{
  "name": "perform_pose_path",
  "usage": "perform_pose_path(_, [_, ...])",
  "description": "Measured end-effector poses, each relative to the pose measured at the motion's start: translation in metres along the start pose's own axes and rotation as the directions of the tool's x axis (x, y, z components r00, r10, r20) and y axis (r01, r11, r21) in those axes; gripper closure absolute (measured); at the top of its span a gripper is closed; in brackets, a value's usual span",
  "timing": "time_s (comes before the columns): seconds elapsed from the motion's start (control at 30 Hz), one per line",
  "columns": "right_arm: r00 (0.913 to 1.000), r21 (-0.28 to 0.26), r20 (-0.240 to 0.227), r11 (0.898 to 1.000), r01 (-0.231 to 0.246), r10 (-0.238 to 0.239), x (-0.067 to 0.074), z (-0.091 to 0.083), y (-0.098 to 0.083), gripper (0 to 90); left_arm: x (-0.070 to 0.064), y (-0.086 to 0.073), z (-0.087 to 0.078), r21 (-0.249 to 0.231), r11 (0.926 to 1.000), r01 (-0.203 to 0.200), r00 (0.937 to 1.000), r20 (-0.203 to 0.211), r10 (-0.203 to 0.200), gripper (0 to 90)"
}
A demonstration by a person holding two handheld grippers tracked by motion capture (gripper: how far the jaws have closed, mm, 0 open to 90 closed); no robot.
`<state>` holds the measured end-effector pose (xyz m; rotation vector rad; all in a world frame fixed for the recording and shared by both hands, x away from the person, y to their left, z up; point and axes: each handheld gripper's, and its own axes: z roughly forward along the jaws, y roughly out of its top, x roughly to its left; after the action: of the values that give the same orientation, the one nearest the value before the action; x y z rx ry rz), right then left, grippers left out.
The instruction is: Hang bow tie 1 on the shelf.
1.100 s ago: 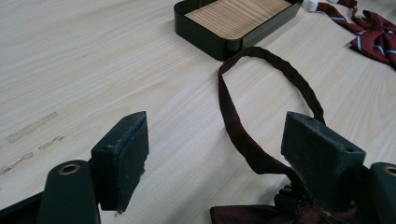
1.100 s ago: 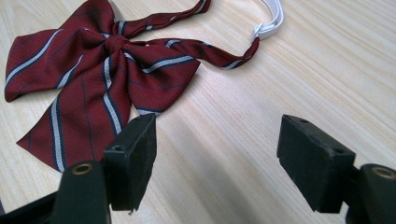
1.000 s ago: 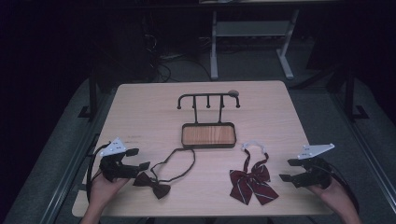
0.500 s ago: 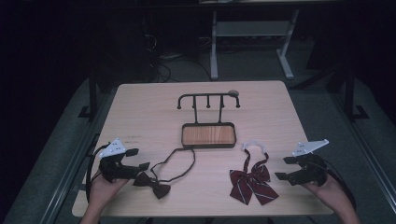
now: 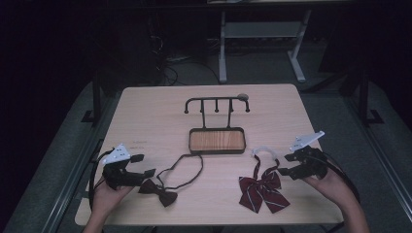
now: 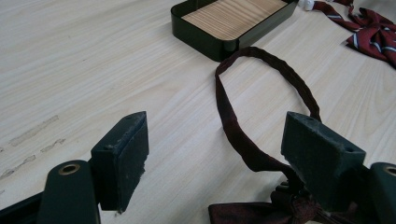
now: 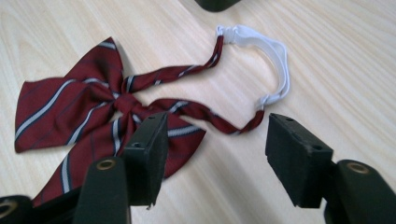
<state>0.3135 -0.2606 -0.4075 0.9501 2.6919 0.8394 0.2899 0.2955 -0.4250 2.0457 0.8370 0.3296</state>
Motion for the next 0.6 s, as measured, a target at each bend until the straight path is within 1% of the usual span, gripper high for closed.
perform_pose_path(0.27, [0.9991,0.045,-0.013,0.998,-0.04,0.041,-0.011,0.012,0.014,44.7,0.001,0.001,-0.002,-0.004,1.0,-0.005,1.0,-0.007,0.005,23.1])
perform_pose_path(0.47, [0.9995,0.087,-0.002,0.996,-0.032,0.033,-0.014,0.02,0.024,48.2,0.0,0.001,-0.001,-0.003,1.0,-0.009,0.9999,-0.006,0.009,23.1])
perform_pose_path(0.6, [0.9988,0.104,0.008,0.993,-0.048,0.047,-0.019,0.025,0.028,50.2,0.0,0.0,-0.001,-0.003,1.0,-0.006,1.0,-0.006,0.006,23.1])
